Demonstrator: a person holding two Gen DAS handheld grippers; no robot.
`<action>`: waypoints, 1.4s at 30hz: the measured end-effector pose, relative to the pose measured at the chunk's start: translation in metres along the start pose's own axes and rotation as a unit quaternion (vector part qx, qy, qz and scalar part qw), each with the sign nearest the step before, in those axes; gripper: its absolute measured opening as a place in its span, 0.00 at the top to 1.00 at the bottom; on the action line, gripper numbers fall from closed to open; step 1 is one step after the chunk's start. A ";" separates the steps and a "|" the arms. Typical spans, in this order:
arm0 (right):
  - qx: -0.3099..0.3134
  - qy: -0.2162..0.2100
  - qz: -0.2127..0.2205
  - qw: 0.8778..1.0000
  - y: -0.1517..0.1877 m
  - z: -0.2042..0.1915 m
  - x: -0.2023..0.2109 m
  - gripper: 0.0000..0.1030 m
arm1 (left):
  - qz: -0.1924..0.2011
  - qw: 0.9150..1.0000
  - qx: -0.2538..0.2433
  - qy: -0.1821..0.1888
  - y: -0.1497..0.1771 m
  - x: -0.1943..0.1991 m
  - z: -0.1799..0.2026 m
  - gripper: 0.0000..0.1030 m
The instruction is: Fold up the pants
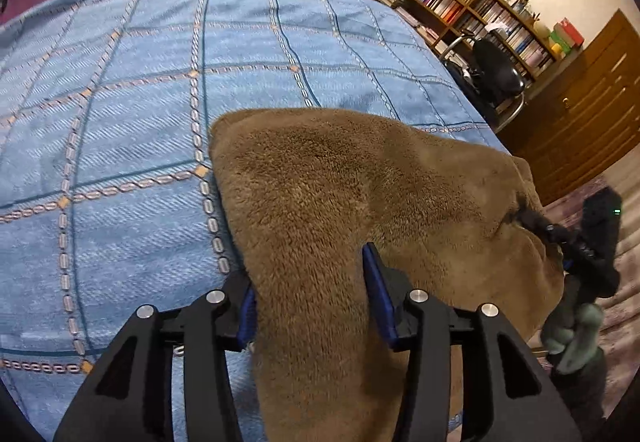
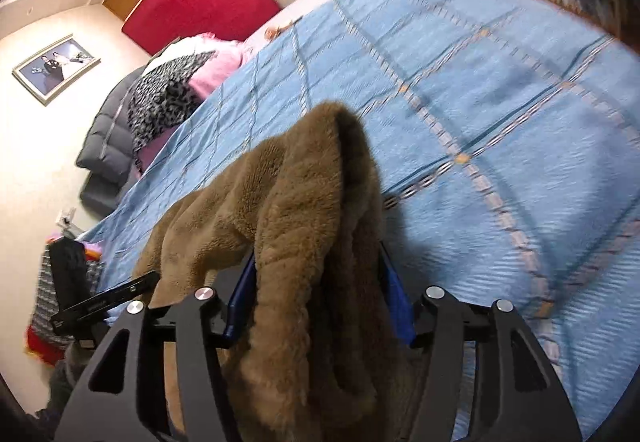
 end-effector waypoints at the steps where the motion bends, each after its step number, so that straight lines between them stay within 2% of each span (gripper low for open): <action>1: -0.001 0.010 0.013 1.000 -0.001 0.002 0.008 0.38 | 0.006 1.000 -0.003 -0.007 0.001 0.005 0.001 0.53; 4: 0.026 0.040 0.065 0.997 0.000 -0.011 0.041 0.38 | 0.037 0.999 -0.012 -0.032 0.002 0.024 0.005 0.47; 7: 0.102 0.046 0.097 0.989 0.013 -0.053 0.060 0.38 | 0.074 0.996 -0.027 -0.046 0.001 0.044 0.019 0.44; 11: 0.155 0.036 0.086 0.983 0.029 -0.091 0.040 0.38 | 0.104 0.992 -0.068 -0.027 0.005 0.053 0.050 0.36; 14: 0.152 0.046 0.070 0.985 0.032 -0.089 0.012 0.38 | 0.095 0.991 -0.089 -0.029 0.011 0.040 0.062 0.35; 19: 0.137 0.076 0.054 0.986 0.026 -0.064 -0.022 0.38 | 0.058 0.995 -0.070 -0.035 0.019 -0.001 0.050 0.35; 25: 0.161 0.101 0.040 0.981 0.038 -0.045 -0.051 0.38 | 0.054 0.996 -0.064 -0.030 0.027 -0.021 0.040 0.34; 31: 0.168 0.119 0.040 0.978 0.038 -0.052 -0.044 0.37 | 0.045 0.995 -0.070 -0.046 0.024 -0.015 0.044 0.30; 34: 0.175 0.128 0.059 0.974 0.040 -0.071 -0.025 0.36 | 0.054 0.991 -0.082 -0.087 0.024 0.002 0.052 0.20; 37: 0.184 0.155 0.081 0.967 0.048 -0.088 -0.003 0.24 | 0.075 0.988 -0.093 -0.100 0.027 0.024 0.060 0.18; 38: 0.187 0.156 0.085 0.966 0.051 -0.092 0.003 0.20 | 0.079 0.987 -0.096 -0.100 0.028 0.033 0.063 0.13; 39: 0.188 0.156 0.087 0.966 0.055 -0.098 0.011 0.18 | 0.083 0.986 -0.100 -0.104 0.029 0.040 0.066 0.10; 42: 0.192 0.149 0.089 0.966 0.067 -0.110 0.027 0.15 | 0.094 0.982 -0.106 -0.122 0.033 0.059 0.074 0.10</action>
Point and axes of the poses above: each gripper's, at about its wrist camera, not at the fingertips, and x roughly against the way its jaws point, z to its right, y to its underside, the point moved 1 cm from there along -x, roughly the way its jaws point, and after that the axes turned 2 degrees about z, right-handed, at the moved point
